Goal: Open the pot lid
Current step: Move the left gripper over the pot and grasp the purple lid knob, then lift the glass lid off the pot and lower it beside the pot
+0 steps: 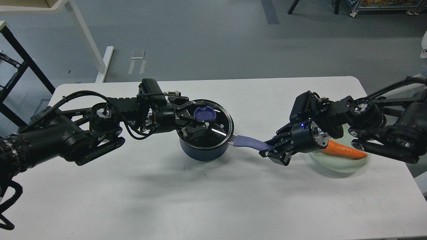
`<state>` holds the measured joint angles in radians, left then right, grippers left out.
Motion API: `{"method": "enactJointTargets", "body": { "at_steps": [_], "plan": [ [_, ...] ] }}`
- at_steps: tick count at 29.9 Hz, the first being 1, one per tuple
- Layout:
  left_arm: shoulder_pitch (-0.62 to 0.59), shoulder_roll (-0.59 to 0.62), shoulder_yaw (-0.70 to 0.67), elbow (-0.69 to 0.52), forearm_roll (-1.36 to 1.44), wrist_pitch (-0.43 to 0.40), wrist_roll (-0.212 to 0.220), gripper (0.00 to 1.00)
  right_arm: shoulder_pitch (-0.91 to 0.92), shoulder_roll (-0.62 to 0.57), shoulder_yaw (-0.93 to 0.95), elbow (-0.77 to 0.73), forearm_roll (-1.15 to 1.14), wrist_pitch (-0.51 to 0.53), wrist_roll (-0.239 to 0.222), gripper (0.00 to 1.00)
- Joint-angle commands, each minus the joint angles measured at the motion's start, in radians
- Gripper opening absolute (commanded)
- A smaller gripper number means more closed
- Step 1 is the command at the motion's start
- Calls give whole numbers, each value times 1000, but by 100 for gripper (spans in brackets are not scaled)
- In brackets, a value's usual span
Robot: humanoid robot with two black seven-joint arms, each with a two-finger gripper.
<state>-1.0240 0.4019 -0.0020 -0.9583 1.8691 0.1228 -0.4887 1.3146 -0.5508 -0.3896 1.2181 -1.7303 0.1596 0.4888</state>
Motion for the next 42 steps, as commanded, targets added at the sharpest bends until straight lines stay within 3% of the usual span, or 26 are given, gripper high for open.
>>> {"method": "enactJointTargets", "body": {
  "at_steps": [1,10,18,22,36,42],
  "plan": [
    [-8,0,-3,-2,1,8,0,28,0,0,0,0,0,0,0,27],
    [-47,115,-6,-54,-13,9,0,30,-1,-6,0,0,0,0,0,27],
    [-24,386,0,-174,-120,6,0,31,-1,-6,0,-2,-2,0,0,27],
    [57,492,-3,-191,-125,18,0,31,-3,-6,0,-3,0,0,0,27],
    [350,546,0,-143,-177,290,0,32,-9,-6,0,-3,0,0,0,27],
    [404,509,0,-77,-173,334,0,32,-9,-8,0,-3,0,0,0,27]
  ]
}}
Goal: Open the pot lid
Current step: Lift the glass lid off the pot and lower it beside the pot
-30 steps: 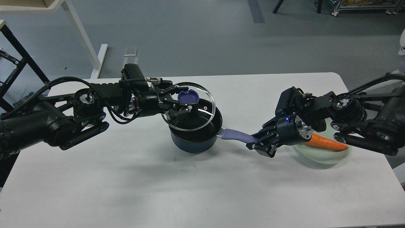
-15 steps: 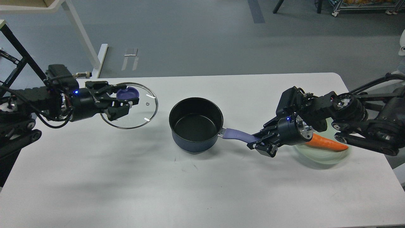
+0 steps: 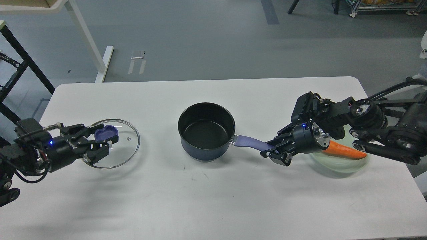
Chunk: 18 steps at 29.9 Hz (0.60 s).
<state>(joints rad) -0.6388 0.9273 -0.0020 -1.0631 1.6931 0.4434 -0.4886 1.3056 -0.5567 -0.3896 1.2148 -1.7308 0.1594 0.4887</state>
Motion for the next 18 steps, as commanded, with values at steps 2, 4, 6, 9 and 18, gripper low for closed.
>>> {"method": "enactJointTargets", "body": {
  "at_steps": [2,4,6,9,18],
  "plan": [
    [28,-18,2,34,3,15,0,33,0,0,0,0,0,0,0,27],
    [39,-18,2,34,7,15,0,37,0,1,0,0,0,0,0,28],
    [51,-18,2,34,8,15,0,39,-2,3,0,0,0,0,0,28],
    [57,-19,2,37,7,15,0,45,0,3,0,0,0,0,0,28],
    [70,-31,-1,75,7,17,0,87,-2,1,0,0,0,0,0,29]
  ]
}}
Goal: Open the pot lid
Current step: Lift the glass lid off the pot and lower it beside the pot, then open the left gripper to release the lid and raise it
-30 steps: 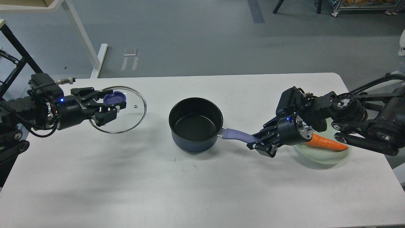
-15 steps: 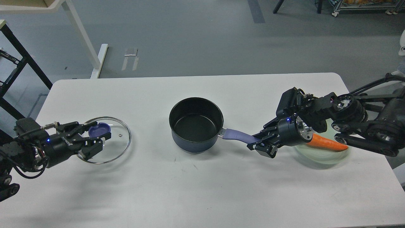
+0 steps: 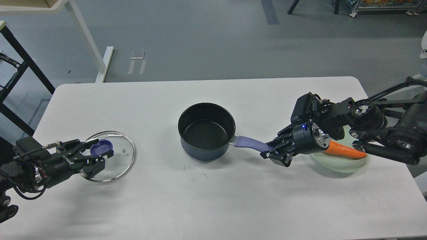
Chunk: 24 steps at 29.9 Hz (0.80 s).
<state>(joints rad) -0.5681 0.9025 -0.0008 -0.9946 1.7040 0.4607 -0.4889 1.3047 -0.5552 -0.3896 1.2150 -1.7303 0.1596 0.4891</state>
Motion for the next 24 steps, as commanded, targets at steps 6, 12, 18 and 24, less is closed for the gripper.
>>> {"method": "enactJointTargets", "body": {
  "at_steps": [6,12,18,24],
  "plan": [
    [-9,4,-18,-7,-11,4,0,98,1,-2,0,0,0,0,0,29],
    [-64,53,-62,-110,-160,-46,0,99,1,-2,0,0,0,0,0,31],
    [-214,65,-61,-144,-519,-223,0,99,2,3,0,1,-2,0,0,45],
    [-249,65,-58,-144,-547,-252,0,99,11,0,3,3,2,0,0,78]
  ]
}}
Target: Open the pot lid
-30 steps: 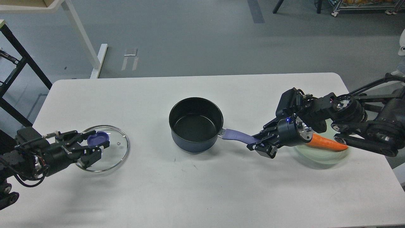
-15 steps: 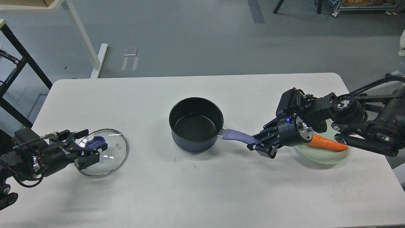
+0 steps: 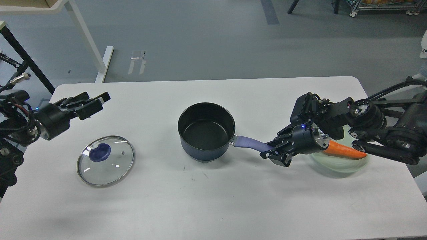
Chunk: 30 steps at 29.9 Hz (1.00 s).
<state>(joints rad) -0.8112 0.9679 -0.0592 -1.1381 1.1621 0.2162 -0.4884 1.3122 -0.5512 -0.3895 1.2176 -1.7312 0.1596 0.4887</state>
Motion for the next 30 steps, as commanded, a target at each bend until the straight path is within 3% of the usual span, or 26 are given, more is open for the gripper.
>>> {"method": "enactJointTargets", "body": {
  "at_steps": [1,2,3,9,15,22,30],
  "plan": [
    [-6,0,2,0,-5,-8,0,99,4,-6,4,0,7,-2,0,89],
    [-6,0,2,0,-5,-8,0,99,6,-7,6,3,16,0,0,97],
    [-6,0,2,0,-7,-8,0,99,9,-12,6,8,33,0,0,98],
    [-9,0,-7,0,-16,-34,0,99,67,-90,21,57,180,0,0,99],
    [-36,-8,-33,4,-287,-162,0,99,73,-219,151,108,499,-2,0,99],
    [-36,-9,-41,6,-745,-300,0,99,-91,-279,323,57,1106,-46,0,99],
    [-25,-102,-50,79,-1064,-322,0,99,-333,-222,544,-27,1544,-115,0,100]
  ]
}}
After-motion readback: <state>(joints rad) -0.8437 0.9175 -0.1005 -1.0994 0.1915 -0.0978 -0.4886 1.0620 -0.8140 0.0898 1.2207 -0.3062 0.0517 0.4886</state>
